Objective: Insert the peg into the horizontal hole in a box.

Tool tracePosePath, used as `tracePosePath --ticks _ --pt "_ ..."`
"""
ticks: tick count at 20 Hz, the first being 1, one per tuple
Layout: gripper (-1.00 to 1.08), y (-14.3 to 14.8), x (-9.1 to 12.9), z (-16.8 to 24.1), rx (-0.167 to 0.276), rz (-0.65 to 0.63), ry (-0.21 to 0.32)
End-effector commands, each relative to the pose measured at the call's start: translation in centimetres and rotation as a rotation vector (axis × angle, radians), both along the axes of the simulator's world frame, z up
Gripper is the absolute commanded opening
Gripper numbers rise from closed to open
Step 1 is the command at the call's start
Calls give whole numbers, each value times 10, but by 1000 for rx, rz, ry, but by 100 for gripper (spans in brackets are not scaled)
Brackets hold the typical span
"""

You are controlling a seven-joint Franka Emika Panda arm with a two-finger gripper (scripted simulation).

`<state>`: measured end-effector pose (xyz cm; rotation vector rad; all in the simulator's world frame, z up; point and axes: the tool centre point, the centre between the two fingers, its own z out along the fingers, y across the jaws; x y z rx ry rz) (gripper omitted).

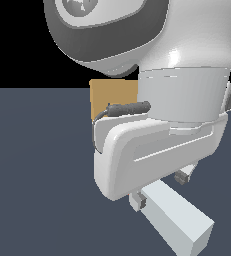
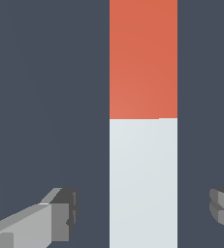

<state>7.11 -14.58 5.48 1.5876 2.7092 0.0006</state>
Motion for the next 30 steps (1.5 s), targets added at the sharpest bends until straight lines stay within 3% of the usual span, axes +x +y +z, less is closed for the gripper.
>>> tracePosePath --ticks 1,10,11,23,30 --pt "100 0 -1 -15 0 1 2" --pt "100 0 0 -33 0 2 1" --pt "-100 0 0 -33 0 2 1" --pt "-100 1 0 -33 1 1 2" --pt "-100 18 -6 -28 1 -18 2"
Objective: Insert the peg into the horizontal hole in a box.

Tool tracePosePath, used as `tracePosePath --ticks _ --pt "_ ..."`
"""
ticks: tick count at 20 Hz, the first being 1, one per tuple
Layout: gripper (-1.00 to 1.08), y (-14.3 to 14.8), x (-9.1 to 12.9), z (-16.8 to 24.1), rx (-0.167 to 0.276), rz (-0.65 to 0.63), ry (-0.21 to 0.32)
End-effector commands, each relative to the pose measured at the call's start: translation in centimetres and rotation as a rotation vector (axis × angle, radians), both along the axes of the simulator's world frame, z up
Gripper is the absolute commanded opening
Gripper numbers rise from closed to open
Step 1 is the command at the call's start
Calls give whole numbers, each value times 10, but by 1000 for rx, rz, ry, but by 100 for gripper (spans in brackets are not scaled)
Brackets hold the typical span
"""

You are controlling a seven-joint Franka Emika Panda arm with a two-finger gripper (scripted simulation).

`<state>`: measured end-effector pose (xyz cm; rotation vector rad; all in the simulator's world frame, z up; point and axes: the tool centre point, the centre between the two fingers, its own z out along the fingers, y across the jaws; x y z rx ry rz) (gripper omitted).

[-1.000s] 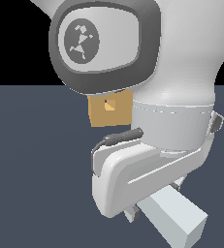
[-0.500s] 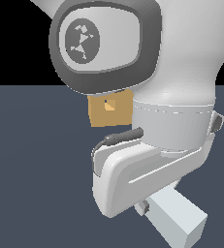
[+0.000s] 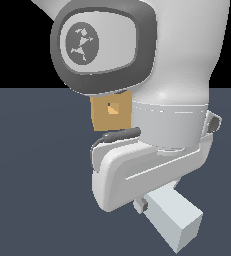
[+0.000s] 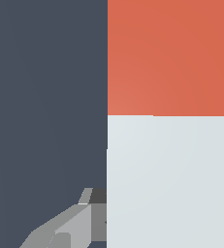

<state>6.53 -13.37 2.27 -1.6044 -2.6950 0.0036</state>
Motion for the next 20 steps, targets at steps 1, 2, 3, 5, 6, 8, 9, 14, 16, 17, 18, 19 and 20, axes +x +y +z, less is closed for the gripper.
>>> tracePosePath --ticks 1,2,3,5,6,8,9,14,16,17,18,19,20 --pt "-100 10 -1 6 0 -9 -5" --pt "-100 15 -3 7 0 -15 -5" --pt "-100 20 -4 9 0 -21 -5" --pt "-100 33 -8 13 0 -35 -5" --pt "-100 39 -10 16 0 -43 -5" --pt "-100 55 -13 21 -1 -61 -5" --pt "-100 63 -15 23 -1 -70 -5" --pt "-100 109 -25 39 -1 -121 -5" --pt "-100 128 -27 45 -1 -142 -5" --pt "-100 137 -29 48 -1 -152 -5" --pt "-100 146 -30 51 -1 -162 -5" --pt "-100 155 -31 54 -1 -172 -5" --pt "-100 164 -31 56 -1 -181 -5"
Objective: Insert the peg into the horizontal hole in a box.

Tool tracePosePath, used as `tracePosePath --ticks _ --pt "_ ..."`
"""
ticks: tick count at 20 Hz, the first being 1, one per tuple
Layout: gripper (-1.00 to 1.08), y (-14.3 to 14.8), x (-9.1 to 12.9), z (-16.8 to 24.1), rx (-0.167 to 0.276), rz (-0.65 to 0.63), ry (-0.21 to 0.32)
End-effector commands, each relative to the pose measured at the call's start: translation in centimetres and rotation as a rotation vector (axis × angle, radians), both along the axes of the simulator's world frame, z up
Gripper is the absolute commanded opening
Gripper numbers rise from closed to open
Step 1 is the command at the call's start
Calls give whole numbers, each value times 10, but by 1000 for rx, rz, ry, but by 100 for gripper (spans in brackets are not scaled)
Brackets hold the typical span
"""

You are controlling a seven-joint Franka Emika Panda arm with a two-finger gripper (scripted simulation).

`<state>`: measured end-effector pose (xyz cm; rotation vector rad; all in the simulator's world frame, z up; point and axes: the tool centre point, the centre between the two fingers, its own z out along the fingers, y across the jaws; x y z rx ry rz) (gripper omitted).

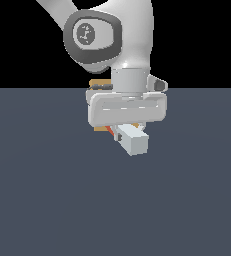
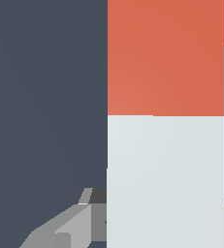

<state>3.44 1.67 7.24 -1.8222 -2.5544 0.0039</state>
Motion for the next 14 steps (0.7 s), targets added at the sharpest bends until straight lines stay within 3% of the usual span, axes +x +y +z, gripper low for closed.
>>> tracePosePath --ticks 1,8,14 --pt "-100 22 -1 9 0 -25 -4" --pt "-100 66 -2 24 0 -72 -5" --pt "-100 84 -1 30 0 -92 -5"
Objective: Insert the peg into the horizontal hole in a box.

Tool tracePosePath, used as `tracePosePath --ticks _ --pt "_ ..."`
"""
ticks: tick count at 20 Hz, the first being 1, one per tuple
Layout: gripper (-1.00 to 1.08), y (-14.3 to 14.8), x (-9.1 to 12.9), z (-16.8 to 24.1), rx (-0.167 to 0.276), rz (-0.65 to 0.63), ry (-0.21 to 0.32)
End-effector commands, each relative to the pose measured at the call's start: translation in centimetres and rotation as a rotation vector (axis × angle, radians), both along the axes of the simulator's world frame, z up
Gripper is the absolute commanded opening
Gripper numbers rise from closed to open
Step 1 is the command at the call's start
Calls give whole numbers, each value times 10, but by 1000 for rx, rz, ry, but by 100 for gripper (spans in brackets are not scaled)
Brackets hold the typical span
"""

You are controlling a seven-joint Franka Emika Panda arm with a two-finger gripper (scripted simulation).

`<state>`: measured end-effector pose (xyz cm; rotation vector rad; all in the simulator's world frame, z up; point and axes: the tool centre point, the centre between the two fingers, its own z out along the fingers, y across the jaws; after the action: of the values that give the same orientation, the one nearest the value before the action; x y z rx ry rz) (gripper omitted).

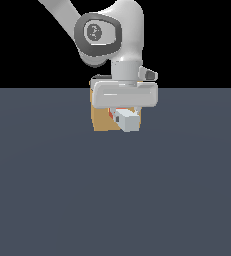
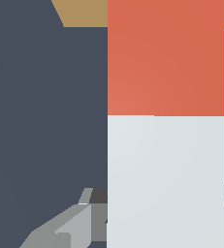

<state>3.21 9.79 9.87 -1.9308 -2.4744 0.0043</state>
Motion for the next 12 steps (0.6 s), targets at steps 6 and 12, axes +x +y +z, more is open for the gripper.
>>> tracePosePath --ticks 6,12 --pt "-100 6 2 4 0 -8 -4" --pt "-100 5 5 6 1 -9 -7"
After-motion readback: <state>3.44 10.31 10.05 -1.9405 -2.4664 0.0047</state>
